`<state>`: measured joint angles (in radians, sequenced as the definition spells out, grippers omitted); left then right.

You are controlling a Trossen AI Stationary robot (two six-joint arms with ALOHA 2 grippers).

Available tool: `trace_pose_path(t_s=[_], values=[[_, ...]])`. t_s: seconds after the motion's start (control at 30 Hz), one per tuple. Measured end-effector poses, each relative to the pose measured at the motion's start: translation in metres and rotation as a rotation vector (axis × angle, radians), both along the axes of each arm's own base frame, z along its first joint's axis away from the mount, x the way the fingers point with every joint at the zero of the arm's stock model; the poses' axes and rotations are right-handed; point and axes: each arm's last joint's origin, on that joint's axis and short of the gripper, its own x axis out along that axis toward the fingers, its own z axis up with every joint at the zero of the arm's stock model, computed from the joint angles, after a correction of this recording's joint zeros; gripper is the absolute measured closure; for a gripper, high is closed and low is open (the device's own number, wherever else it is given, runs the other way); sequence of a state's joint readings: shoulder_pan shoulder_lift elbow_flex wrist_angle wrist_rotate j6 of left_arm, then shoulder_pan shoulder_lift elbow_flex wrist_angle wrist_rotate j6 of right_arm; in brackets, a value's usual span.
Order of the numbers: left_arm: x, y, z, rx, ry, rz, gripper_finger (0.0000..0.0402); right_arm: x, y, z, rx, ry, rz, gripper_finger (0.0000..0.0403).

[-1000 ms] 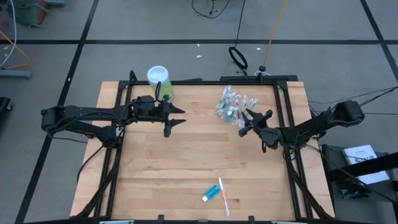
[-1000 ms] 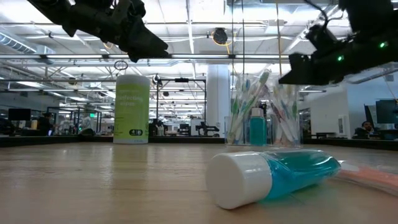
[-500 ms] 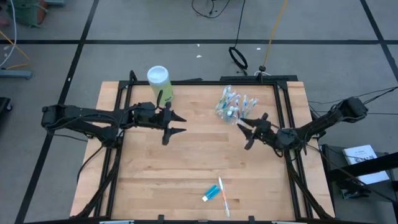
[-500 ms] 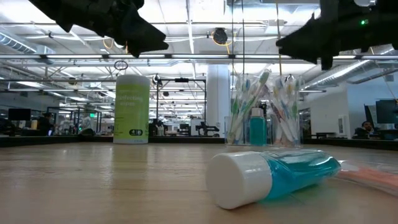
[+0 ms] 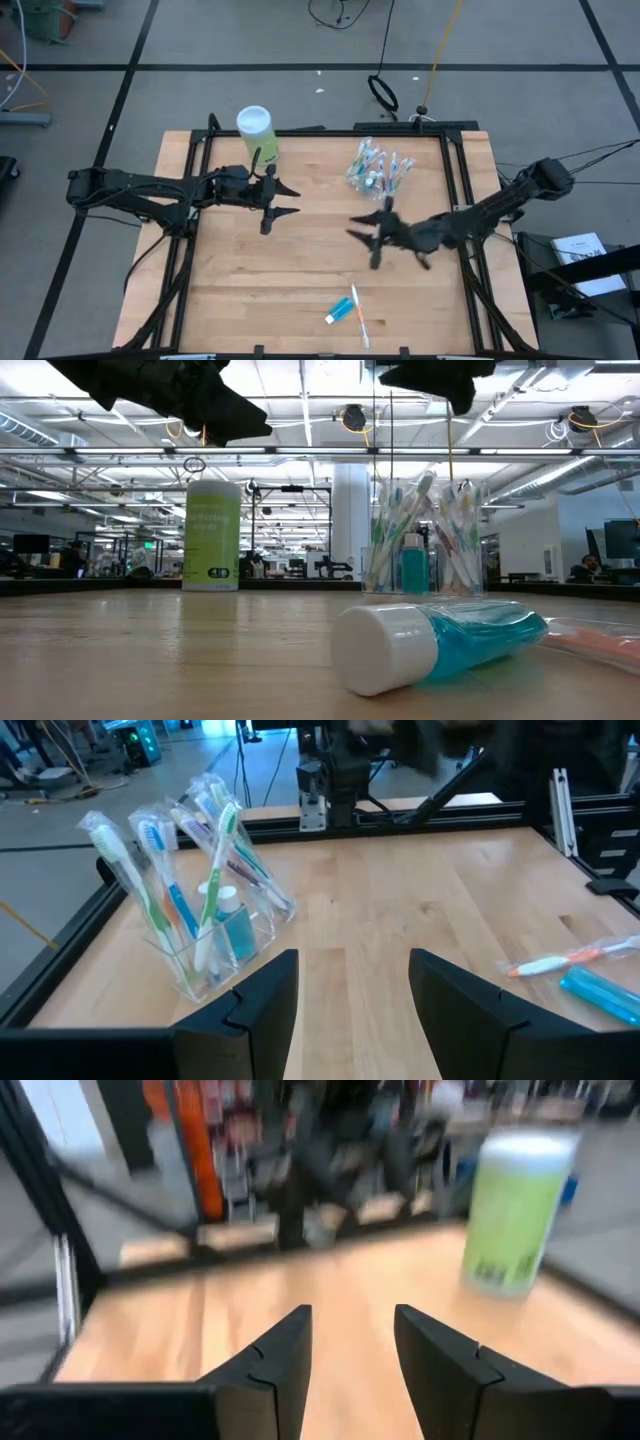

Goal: Pick & Place toothbrushing station
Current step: Put the orange toothbrush into the transparent organizer

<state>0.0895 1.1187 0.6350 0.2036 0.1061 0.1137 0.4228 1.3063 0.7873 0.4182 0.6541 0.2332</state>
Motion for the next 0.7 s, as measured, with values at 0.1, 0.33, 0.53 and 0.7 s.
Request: trace_pose_path(t_s=[0.1, 0.33, 0.53, 0.7], values=[[0.000, 0.000, 0.000, -0.005, 0.001, 0.002, 0.0204, 0.015, 0.026, -0.011, 0.101, 0.189, 0.031, 0.0268], [0.000, 0.000, 0.000, 0.003, -0.001, 0.002, 0.0204, 0.014, 0.099, -0.049, 0.481, 0.408, 0.140, 0.0269], [0.000, 0.000, 0.000, -0.028, 0.001, 0.011, 0.0204, -0.012, 0.142, -0.075, 0.599, 0.486, 0.163, 0.0269], [0.000, 0.000, 0.000, -0.016, 0.000, 0.008, 0.0204, -0.013, 0.150, -0.097, 0.587, 0.529, 0.144, 0.0269]])
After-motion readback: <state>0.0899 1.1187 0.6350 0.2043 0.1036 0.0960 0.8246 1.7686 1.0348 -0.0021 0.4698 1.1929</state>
